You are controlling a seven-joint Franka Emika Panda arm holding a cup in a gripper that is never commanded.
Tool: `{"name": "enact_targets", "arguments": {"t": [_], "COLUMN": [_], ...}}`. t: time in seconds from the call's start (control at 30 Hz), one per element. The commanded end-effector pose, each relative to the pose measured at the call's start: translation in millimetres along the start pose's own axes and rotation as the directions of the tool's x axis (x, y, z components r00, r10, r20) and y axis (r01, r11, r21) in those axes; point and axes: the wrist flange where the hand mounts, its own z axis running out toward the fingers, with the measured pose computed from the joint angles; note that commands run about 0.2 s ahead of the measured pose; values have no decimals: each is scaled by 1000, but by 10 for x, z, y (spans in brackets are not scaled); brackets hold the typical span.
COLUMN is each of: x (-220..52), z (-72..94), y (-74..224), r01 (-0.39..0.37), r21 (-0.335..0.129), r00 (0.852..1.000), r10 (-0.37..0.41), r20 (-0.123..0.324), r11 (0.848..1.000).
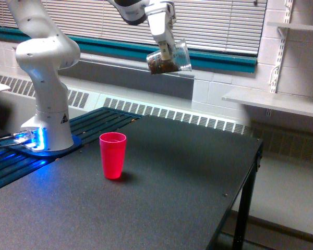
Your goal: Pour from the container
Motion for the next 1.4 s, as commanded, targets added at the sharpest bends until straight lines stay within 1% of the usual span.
{"name": "enact_targets", "arguments": {"t": [0.03,0.23,0.57,0.73,1.0,1.1,1.3,1.4], "x": [36,28,-125,-149,-155,-145,-169,-172], "z": [-34,-25,-45,-66,-58,-63,-43,-43], "y": [136,233,338,423,551,587,674,709], "r01": [-75,-111,-153,-189,-240,-263,-287,-312], "r21": [-27,-51,-74,-90,-120,-124,-147,-152], "r00": [997,994,988,981,969,963,955,947], "r10": [75,111,155,192,246,268,294,319], "r20": [-7,-6,21,32,30,27,30,25], "r11": [997,993,985,978,963,957,947,938]}}
